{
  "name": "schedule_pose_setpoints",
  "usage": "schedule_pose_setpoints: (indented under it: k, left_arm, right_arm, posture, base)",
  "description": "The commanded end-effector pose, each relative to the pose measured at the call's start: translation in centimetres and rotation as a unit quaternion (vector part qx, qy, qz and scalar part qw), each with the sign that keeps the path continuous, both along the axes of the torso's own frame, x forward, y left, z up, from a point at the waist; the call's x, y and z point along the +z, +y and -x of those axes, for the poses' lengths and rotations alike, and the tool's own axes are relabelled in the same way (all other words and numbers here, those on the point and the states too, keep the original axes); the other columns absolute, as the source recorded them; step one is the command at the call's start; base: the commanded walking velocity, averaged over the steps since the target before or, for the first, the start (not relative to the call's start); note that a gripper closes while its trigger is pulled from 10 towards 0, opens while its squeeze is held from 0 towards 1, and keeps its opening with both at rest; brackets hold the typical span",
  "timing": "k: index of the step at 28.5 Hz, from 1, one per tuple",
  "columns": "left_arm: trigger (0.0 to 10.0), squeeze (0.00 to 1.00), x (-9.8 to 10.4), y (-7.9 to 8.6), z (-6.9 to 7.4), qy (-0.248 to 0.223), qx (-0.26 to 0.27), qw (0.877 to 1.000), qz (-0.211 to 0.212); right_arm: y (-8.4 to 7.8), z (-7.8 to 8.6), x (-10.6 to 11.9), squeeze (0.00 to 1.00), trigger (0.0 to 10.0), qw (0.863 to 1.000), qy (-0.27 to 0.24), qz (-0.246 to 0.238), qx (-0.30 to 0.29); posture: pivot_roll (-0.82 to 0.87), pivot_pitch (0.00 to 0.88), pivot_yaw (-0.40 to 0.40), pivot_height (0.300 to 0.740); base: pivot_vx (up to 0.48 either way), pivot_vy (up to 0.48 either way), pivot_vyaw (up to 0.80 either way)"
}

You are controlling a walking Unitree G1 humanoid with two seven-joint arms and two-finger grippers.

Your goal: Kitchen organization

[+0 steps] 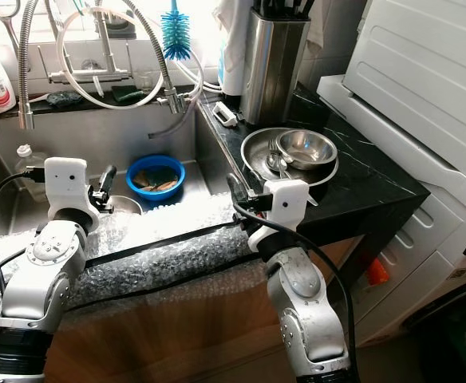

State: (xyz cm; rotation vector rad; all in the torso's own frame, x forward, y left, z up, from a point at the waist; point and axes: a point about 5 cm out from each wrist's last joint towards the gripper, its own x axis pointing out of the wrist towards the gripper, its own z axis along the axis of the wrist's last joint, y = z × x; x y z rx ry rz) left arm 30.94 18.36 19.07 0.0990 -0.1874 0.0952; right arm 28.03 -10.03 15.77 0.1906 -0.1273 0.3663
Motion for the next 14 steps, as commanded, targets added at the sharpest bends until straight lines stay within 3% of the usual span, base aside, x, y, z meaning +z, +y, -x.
schedule_pose_setpoints:
  k: [1, 7, 8, 9, 12, 14]
  left_arm:
    - [10.0, 0.00, 2.9, 0.0, 0.6, -0.081, 0.005, 0.996, -0.020]
    - [10.0, 0.00, 4.5, 0.8, 2.0, -0.128, 0.018, 0.990, -0.065]
    - [10.0, 0.00, 4.3, 1.3, 2.7, -0.130, 0.024, 0.986, -0.107]
    - [10.0, 0.00, 4.0, 1.7, 3.3, -0.127, 0.028, 0.984, -0.122]
    - [10.0, 0.00, 3.0, 3.1, 5.0, -0.113, 0.050, 0.984, -0.129]
    - [10.0, 0.00, 2.8, 3.4, 5.4, -0.105, 0.055, 0.984, -0.135]
  right_arm:
    - [-0.5, -0.2, 0.4, 0.00, 10.0, 1.000, -0.012, 0.010, -0.014]
    - [-1.0, -0.2, 0.9, 0.00, 10.0, 0.998, -0.038, 0.036, -0.040]
    - [-1.5, -0.1, 1.1, 0.00, 10.0, 0.996, -0.048, 0.048, -0.059]
    - [-1.8, 0.0, 1.2, 0.00, 10.0, 0.994, -0.054, 0.058, -0.070]
    - [-3.0, 0.7, 1.4, 0.00, 10.0, 0.991, -0.060, 0.059, -0.105]
    - [-3.3, 1.0, 1.4, 0.00, 10.0, 0.989, -0.063, 0.070, -0.115]
  posture:
    - [-0.03, 0.013, -0.068, 0.727]
    - [-0.04, 0.016, -0.067, 0.727]
    - [-0.04, 0.015, -0.062, 0.727]
    - [-0.05, 0.012, -0.059, 0.727]
    - [-0.05, 0.014, -0.057, 0.727]
    - [-0.05, 0.017, -0.059, 0.727]
  base:
    - [0.000, 0.000, 0.00]
    - [0.000, 0.000, 0.00]
    - [0.000, 0.000, 0.00]
    - [0.000, 0.000, 0.00]
    - [0.000, 0.000, 0.00]
    - [0.000, 0.000, 0.00]
